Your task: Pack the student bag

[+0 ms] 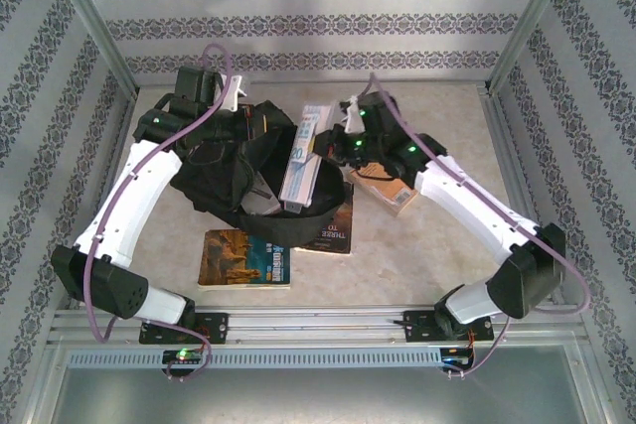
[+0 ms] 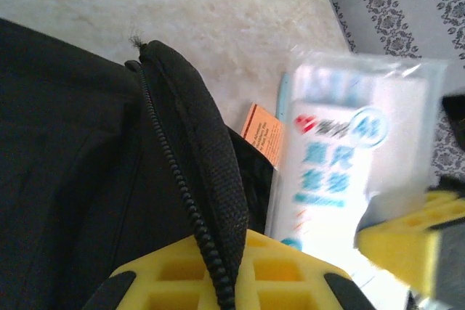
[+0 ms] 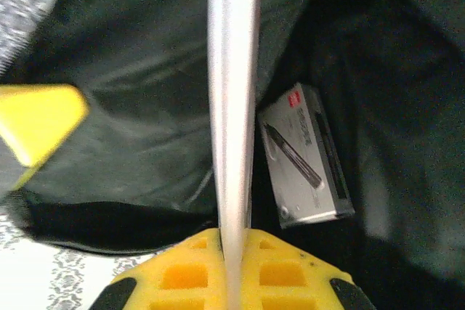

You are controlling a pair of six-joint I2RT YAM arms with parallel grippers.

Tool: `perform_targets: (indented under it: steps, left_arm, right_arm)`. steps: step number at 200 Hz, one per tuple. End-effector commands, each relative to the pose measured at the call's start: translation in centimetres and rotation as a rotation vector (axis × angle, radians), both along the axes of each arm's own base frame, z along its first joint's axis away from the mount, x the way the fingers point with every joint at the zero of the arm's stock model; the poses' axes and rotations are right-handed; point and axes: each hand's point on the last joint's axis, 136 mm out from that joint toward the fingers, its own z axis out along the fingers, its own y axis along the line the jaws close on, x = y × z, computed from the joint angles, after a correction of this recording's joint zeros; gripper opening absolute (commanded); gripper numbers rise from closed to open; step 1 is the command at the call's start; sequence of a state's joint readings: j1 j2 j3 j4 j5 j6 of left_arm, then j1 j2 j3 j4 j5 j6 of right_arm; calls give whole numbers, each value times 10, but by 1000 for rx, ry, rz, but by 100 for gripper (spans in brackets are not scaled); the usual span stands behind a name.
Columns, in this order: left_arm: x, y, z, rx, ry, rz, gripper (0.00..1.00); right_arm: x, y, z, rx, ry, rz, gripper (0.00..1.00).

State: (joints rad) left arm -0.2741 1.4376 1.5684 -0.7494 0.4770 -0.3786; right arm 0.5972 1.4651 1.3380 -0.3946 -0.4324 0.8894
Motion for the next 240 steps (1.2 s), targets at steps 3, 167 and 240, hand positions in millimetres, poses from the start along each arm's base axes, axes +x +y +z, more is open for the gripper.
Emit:
perform_targets:
  steps: [3, 167, 240]
  left_arm:
    - [12, -12, 46, -196, -126, 53, 0]
    - [40, -32, 67, -354, -126, 63, 0]
    - [51, -26, 72, -297, -152, 56, 0]
  right_arm:
    - [15, 3, -23, -86, 52, -134, 0]
    - [87, 91, -84, 191, 264, -378, 0]
    - [80, 159, -83, 278, 227, -135, 51]
